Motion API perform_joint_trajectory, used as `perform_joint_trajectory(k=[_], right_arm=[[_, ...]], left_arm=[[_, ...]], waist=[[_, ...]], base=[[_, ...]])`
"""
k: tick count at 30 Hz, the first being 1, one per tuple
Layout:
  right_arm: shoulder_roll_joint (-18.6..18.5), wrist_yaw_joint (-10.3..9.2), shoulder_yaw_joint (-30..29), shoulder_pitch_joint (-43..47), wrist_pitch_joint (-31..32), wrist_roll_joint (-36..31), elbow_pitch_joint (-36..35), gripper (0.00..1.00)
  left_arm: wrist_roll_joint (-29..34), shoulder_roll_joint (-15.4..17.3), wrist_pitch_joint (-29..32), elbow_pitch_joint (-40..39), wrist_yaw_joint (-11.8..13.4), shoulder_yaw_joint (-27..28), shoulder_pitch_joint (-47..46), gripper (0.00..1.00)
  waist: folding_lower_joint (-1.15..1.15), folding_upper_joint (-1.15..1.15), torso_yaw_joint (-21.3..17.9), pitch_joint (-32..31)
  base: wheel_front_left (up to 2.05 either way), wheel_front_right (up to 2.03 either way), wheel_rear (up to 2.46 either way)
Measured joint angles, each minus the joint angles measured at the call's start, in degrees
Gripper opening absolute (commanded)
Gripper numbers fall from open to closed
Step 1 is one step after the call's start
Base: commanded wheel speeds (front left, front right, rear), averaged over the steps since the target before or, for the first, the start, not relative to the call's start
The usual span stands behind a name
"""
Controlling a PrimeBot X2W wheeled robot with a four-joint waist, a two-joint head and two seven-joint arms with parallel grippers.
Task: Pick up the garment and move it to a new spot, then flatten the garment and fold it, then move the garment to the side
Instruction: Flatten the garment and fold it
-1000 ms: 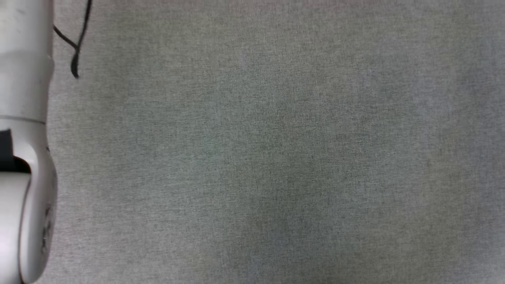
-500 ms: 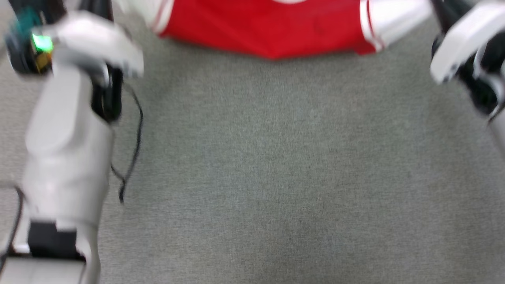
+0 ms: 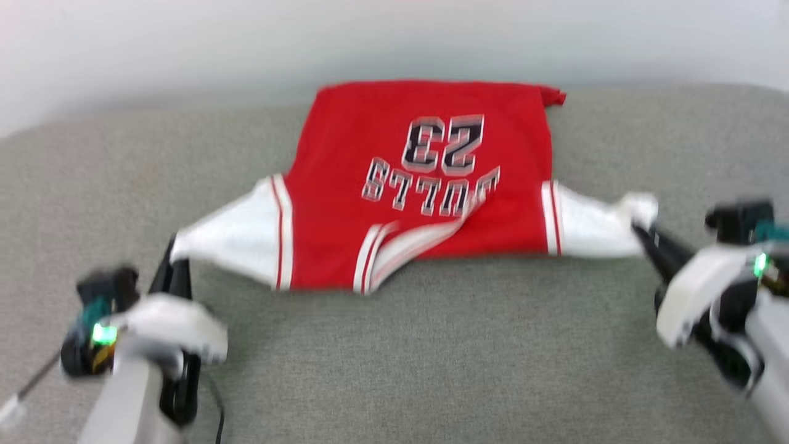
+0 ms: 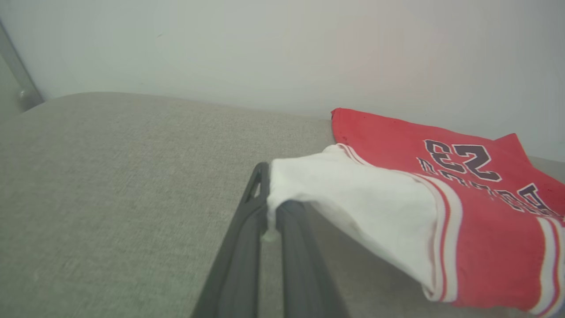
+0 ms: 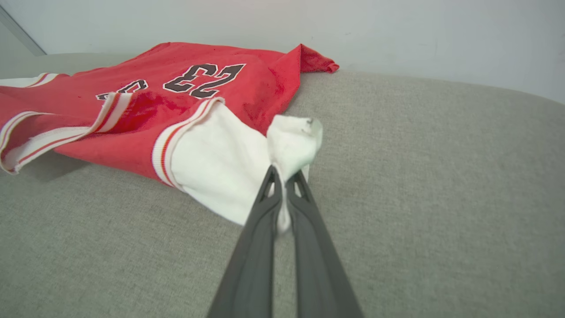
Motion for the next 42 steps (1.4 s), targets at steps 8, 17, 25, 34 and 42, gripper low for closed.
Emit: perform_joint_trajectory(k=[8, 17, 25, 34, 42], right_arm=[[2.7, 0.00, -9.5, 21.5, 4.3, -3.6, -8.5, 0.00], [7.9, 0.01, -22.5, 41.3, 13.0, -11.4, -20.7, 0.00], [12.9, 0.00, -29.0, 48.5, 18.4, -17.3, -28.1, 1.00], [15.0, -0.01, -35.6, 41.6, 17.2, -15.8, -30.3, 1.00], [13.5, -0.02, -41.5, 19.4, 19.0, -12.4, -16.7, 1.00]], left_arm=[[-0.8, 1.5, 4.1, -11.8, 4.7, 1.5, 19.4, 0.00], [-0.5, 2.2, 11.2, -27.3, 10.5, 1.6, 36.7, 0.00], [-0.2, 1.5, 13.6, -35.5, 13.3, 0.9, 43.8, 0.00], [1.4, -0.2, 13.3, -40.1, 13.5, -2.5, 42.3, 0.00], [3.0, -1.7, 11.6, -43.0, 12.2, -6.0, 35.7, 0.00]], waist=[[-0.02, 0.00, 0.0, -6.3], [-0.01, 0.00, 1.1, -10.6], [0.00, 0.00, 2.8, -10.7], [0.01, 0.00, 5.2, -9.0], [0.02, 0.00, 7.8, -3.0]], base=[[0.00, 0.00, 0.00], [0.00, 0.00, 0.00], [0.00, 0.00, 0.00], [0.00, 0.00, 0.00], [0.00, 0.00, 0.00]])
